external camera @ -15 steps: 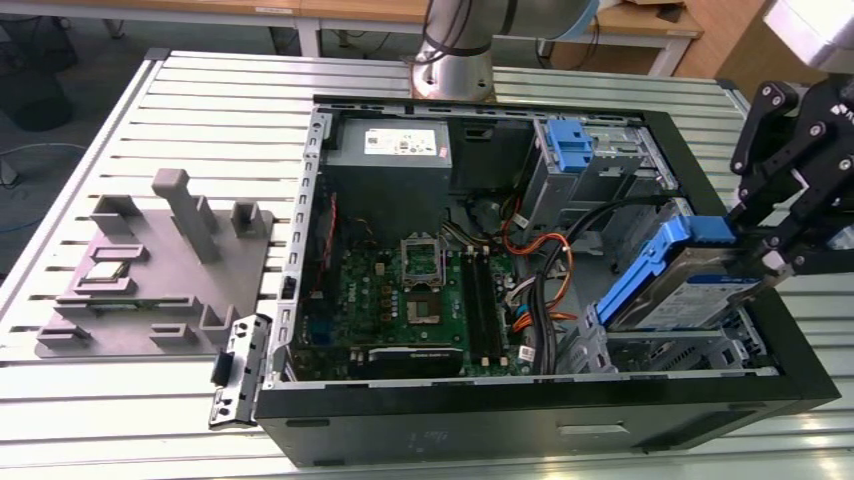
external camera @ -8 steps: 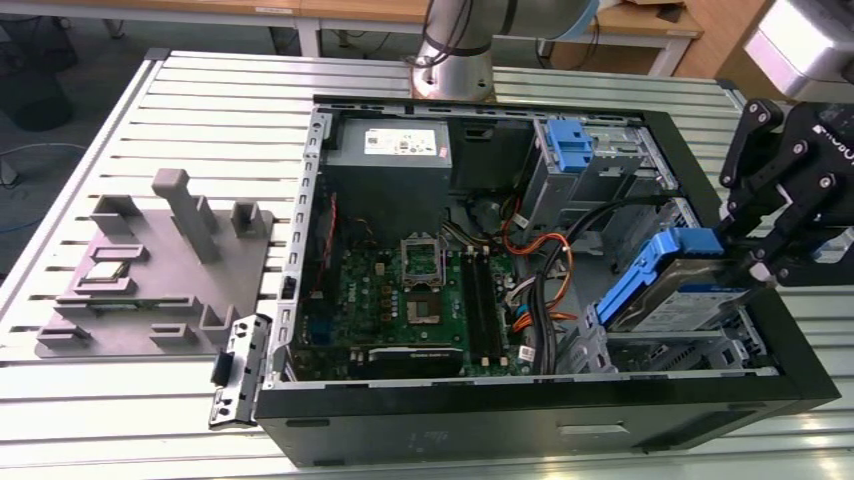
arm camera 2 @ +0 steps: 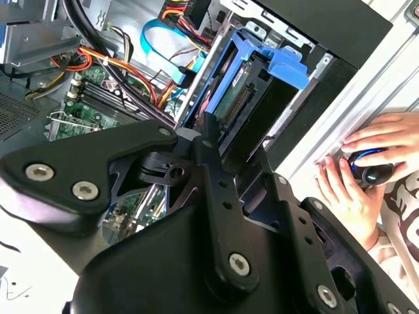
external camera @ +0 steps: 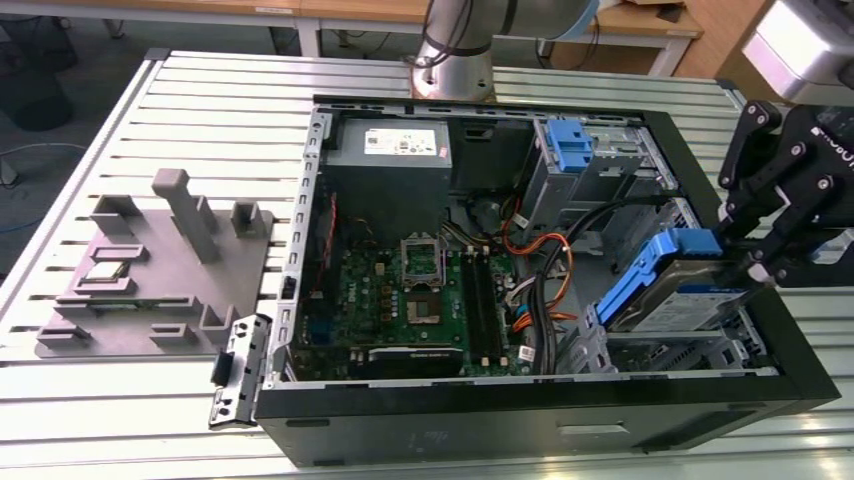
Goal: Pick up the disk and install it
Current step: 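Insert the disk into the insertion slot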
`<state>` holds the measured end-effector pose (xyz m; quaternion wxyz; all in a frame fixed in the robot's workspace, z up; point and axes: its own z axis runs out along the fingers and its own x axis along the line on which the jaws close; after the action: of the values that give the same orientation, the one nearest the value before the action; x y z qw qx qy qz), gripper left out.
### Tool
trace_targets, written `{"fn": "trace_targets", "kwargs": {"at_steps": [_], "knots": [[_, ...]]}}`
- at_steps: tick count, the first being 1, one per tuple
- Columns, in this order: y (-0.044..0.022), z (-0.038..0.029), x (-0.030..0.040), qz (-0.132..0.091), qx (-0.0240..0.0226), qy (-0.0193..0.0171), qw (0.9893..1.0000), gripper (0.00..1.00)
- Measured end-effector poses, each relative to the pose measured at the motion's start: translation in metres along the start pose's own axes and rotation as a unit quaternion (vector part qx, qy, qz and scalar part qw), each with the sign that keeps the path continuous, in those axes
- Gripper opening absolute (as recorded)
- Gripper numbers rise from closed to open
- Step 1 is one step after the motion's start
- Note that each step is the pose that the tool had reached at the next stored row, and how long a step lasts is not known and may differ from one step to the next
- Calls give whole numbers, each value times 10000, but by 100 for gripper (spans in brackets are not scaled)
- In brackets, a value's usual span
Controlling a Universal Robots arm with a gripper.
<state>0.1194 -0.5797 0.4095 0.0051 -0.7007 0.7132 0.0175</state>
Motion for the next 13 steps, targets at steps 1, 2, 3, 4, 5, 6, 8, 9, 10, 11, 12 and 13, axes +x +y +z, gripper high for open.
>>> {"fn": "trace_targets", "kwargs": {"at_steps": [1, 2, 3, 4, 5, 6, 8, 9, 10, 11, 12, 13], "knots": [[0, 13, 1, 0, 0, 1, 10000, 35], [0, 29, 1, 0, 0, 1, 10000, 35], [-1, 46, 1, 0, 0, 2, 10000, 35], [-1, 64, 2, 0, 0, 1, 10000, 35], [-2, 83, 3, 0, 0, 1, 10000, 35], [-2, 101, 4, 0, 0, 2, 10000, 35], [-3, 137, 6, 0, 0, 1, 10000, 35], [-3, 155, 8, 0, 0, 2, 10000, 35], [-3, 172, 10, 0, 0, 2, 10000, 35], [-3, 192, 11, 0, 0, 2, 10000, 35], [-4, 210, 14, 0, 0, 2, 10000, 35], [-4, 228, 15, 0, 0, 2, 10000, 35]]}}
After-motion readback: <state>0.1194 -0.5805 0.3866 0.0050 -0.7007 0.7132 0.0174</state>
